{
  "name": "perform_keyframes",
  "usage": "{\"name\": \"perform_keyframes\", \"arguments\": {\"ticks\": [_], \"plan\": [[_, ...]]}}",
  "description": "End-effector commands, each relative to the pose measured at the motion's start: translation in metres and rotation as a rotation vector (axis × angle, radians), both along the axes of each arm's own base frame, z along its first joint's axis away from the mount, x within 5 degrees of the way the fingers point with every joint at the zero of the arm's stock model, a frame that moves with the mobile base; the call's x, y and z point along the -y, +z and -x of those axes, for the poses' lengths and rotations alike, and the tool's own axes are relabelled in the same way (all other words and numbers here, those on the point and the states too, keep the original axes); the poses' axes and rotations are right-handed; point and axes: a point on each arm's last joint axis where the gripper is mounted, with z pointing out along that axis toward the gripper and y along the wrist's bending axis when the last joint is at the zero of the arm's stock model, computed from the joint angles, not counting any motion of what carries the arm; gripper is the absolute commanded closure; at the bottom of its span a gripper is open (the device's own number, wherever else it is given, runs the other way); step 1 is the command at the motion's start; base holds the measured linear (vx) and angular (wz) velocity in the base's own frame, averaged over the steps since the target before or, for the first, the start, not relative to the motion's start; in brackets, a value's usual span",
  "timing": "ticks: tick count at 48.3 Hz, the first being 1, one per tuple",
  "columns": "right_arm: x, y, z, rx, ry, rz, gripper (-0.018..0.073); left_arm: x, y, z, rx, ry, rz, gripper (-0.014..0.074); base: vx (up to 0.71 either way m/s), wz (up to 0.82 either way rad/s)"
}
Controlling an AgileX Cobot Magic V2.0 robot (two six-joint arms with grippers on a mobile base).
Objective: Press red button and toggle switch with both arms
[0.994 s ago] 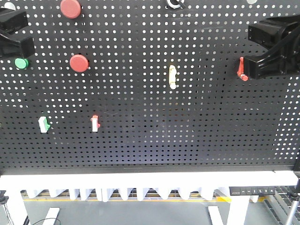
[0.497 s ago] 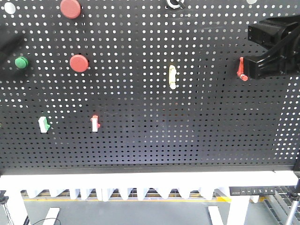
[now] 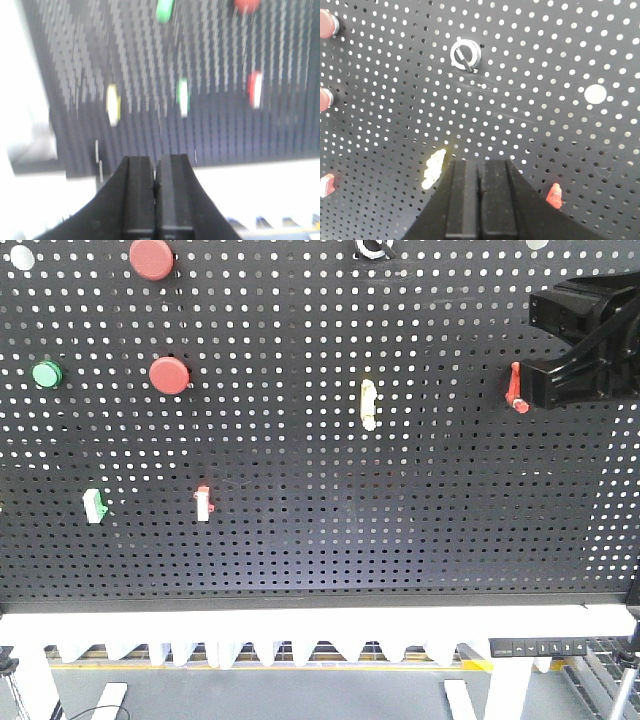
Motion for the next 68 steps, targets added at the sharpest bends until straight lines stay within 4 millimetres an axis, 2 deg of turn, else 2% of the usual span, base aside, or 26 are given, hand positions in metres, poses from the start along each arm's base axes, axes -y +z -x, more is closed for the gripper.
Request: {"name": "perform_keyframes", "arguments": {"ticks": [1, 10, 13, 53, 57, 62, 67, 68], "plan": [[0.004, 0.020, 0.009, 0.121, 0.013, -0.024, 0.0559, 0.000, -0.013, 0.009, 0.104, 0.008, 0.035, 0.0594, 0.00, 0.00], [0.004, 0.020, 0.009, 0.118, 0.012, -0.023, 0.0559, -0.001, -0.070, 0.008, 0.058, 0.019, 0.083, 0.0594, 0.00, 0.00], [0.004, 0.020, 0.009, 0.117, 0.012, -0.023, 0.0559, -0.001, -0.077, 0.007, 0.035, 0.018, 0.152, 0.0594, 0.00, 0.00], [0.003, 0.019, 0.008, 0.110, 0.011, -0.022, 0.0559, -0.001, -0.077, 0.007, 0.033, 0.016, 0.154, 0.0594, 0.00, 0.00], [0.006, 0.022, 0.016, 0.117, 0.017, -0.045, 0.0559, -0.001, -0.077, 0.007, 0.033, 0.016, 0.154, 0.0594, 0.00, 0.00], [0.020, 0.026, 0.041, 0.111, 0.023, -0.110, 0.0559, -0.001, -0.077, 0.007, 0.033, 0.016, 0.154, 0.0594, 0.00, 0.00], [0.046, 0.012, 0.068, 0.128, -0.051, -0.157, 0.0559, -0.001, -0.077, 0.007, 0.033, 0.016, 0.154, 0.0594, 0.00, 0.00], [0.056, 0.001, 0.073, 0.120, -0.099, -0.155, 0.0559, -0.001, -0.077, 0.007, 0.033, 0.016, 0.154, 0.0594, 0.00, 0.00]]}}
